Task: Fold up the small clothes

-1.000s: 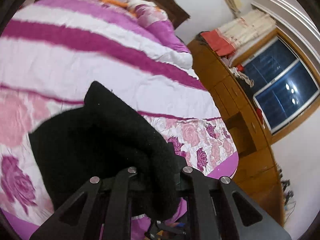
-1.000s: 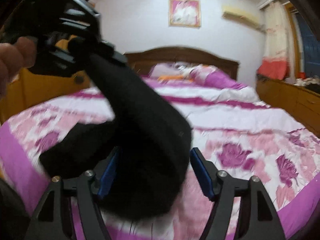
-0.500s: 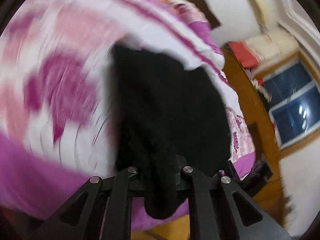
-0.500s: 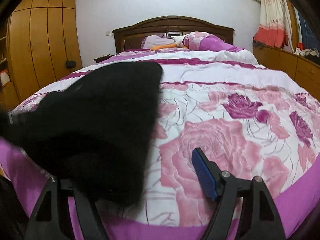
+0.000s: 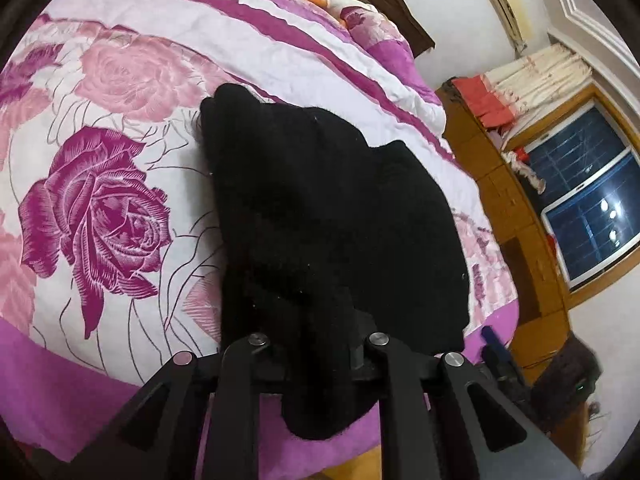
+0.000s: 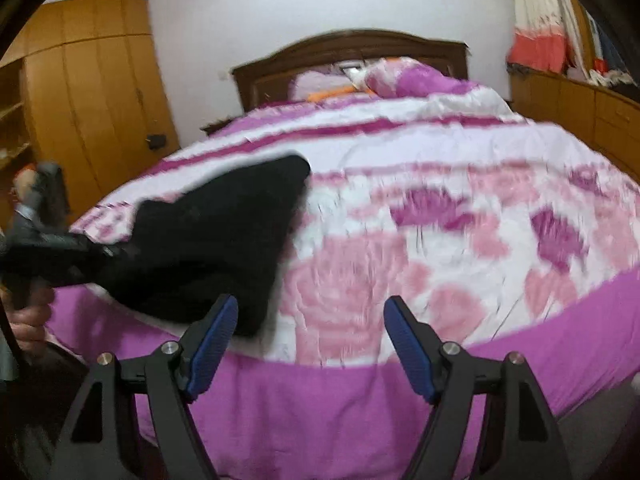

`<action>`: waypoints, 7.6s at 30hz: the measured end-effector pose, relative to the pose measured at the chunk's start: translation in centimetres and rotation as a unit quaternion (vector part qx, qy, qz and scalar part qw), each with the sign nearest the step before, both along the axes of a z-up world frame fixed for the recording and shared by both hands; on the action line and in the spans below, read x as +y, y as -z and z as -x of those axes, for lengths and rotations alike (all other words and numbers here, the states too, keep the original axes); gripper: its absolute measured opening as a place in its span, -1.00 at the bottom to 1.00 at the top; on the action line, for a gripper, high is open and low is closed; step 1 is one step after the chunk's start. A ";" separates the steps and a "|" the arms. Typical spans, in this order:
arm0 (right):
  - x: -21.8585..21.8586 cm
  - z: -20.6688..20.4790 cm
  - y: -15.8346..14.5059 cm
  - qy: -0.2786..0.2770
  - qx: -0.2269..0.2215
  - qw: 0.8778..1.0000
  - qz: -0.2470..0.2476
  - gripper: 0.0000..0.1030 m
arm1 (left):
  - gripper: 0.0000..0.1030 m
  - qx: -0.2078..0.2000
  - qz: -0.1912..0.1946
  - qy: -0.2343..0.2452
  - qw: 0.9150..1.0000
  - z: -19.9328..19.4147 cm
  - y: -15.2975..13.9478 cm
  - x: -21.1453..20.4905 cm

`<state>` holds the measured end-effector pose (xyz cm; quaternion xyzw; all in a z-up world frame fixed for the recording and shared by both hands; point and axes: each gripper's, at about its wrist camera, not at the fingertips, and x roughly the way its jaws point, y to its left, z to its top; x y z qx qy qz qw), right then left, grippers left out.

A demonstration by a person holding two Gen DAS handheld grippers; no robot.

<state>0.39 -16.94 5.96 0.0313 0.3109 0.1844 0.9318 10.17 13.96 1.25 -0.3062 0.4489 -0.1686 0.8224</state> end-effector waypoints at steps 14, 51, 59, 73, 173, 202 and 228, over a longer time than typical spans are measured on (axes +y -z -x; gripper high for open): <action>25.1 -24.6 -2.0 -0.180 0.336 0.919 0.100 0.17 | -1.00 -0.011 0.008 -0.020 1.000 -0.5 -0.4 -0.1; 21.2 -22.5 1.9 -0.209 0.289 0.928 -0.103 -0.72 | -0.03 0.012 0.120 -0.046 0.992 -5.7 0.4 8.0; 14.4 -20.5 -1.6 -0.186 0.219 0.928 -0.236 -0.69 | -0.03 0.015 0.121 -0.046 0.991 -6.7 0.9 8.0; 5.9 -18.0 0.2 -0.138 0.227 0.935 -0.233 -0.58 | -0.03 -0.015 0.130 -0.066 0.989 -6.6 0.2 7.8; 9.1 -21.2 1.5 -0.112 0.419 0.892 -0.131 -0.93 | -0.52 0.025 0.064 0.053 0.996 -13.2 0.0 2.4; 17.5 -24.8 -0.6 -0.143 0.351 0.903 -0.204 -0.76 | -0.52 -0.086 0.037 -0.096 0.991 -5.4 -3.9 10.0; 9.0 -10.9 3.2 -0.170 0.196 0.957 -0.126 -1.00 | -1.00 -0.052 -0.038 -0.081 0.995 -9.9 -2.2 5.7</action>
